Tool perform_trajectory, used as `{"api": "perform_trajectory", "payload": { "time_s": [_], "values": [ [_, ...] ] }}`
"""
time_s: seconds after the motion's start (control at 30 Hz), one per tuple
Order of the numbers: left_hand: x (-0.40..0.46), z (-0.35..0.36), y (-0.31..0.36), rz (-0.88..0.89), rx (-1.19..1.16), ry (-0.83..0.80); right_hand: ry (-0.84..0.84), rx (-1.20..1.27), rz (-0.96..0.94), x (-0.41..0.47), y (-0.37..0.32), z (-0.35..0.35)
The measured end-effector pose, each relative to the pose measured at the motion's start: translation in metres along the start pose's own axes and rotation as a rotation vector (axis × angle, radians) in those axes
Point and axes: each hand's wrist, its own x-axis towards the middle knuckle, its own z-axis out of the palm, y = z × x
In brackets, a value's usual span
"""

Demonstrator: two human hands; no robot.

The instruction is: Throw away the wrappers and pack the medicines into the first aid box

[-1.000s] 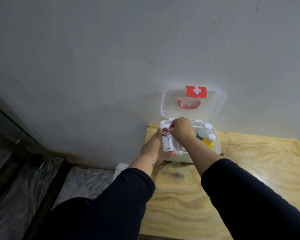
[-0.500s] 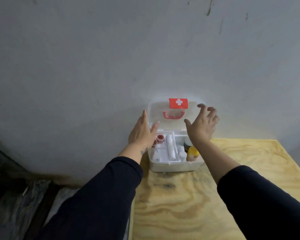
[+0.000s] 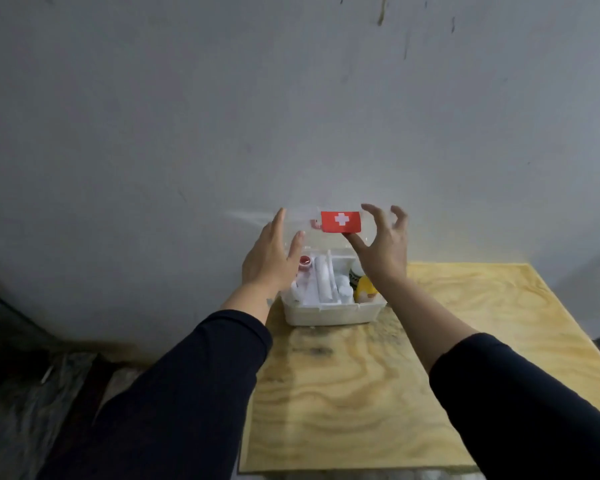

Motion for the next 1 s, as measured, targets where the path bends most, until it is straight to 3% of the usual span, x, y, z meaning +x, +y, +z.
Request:
{"api": "perform_trajectory", "payload": {
  "time_s": [0.43,0.73,1.0],
  "values": [
    [-0.086,0.055,-0.027,-0.026,0.084,-0.094,-0.241,-0.202,-0.066,-0.095,0.072,0.003],
    [-0.049,0.063,-0.019,0.208,0.5,-0.194,-0.382,-0.407,-0.234,-0.073,0.077,0.006],
    [-0.009,0.072,-0.022,0.233,0.576,-0.17,-0.375,-0.412,-0.182,-0.044,0.07,0.026]
  ]
}}
